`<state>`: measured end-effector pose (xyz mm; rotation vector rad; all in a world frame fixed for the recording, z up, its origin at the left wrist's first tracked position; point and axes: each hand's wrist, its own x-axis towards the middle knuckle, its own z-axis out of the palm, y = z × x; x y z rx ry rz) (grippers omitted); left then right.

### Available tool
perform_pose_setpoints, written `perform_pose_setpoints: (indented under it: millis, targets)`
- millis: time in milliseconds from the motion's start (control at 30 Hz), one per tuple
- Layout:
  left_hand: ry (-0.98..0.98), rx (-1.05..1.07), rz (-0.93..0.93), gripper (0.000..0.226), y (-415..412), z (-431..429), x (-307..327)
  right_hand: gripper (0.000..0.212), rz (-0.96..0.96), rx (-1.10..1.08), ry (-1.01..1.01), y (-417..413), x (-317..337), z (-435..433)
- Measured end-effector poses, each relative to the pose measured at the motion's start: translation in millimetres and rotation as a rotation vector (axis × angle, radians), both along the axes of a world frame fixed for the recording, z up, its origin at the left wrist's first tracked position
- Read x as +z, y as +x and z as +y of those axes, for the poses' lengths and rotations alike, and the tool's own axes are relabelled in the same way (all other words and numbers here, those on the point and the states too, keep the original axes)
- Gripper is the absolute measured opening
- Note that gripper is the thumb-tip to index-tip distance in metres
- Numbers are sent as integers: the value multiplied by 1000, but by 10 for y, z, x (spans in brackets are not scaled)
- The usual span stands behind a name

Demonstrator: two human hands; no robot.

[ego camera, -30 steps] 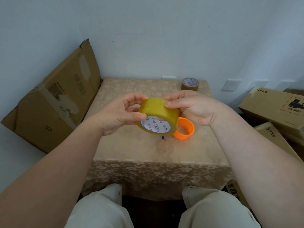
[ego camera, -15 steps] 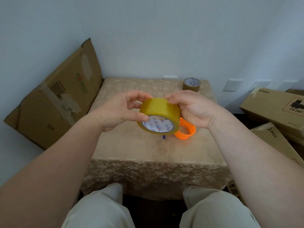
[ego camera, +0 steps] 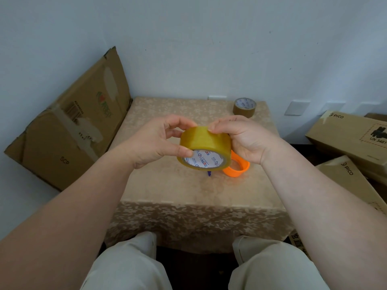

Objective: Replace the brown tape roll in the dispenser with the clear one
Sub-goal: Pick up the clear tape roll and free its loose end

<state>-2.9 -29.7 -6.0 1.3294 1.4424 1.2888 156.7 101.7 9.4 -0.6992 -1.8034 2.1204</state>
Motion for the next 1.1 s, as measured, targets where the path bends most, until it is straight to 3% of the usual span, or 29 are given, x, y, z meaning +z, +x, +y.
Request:
perform_pose_setpoints:
  millis: [233,333,400,567,1100]
  targets:
    - [-7,-7,-47,49,-44,-21,-20,12,-24,103,-7,65,28,31]
    - [-2,-12,-70,49,-65,-38,-24,35,-43,150,-32,106,51,51]
    - [0,-18,-67,49,-68,-45,-22,38,-42,173,-28,111,53,44]
    - [13,-4,-56,50,-63,-49,-8,21,-24,170,25,83,78,41]
    - [-5,41,42,50,35,-35,44,10,-82,29,194,33,86,-67]
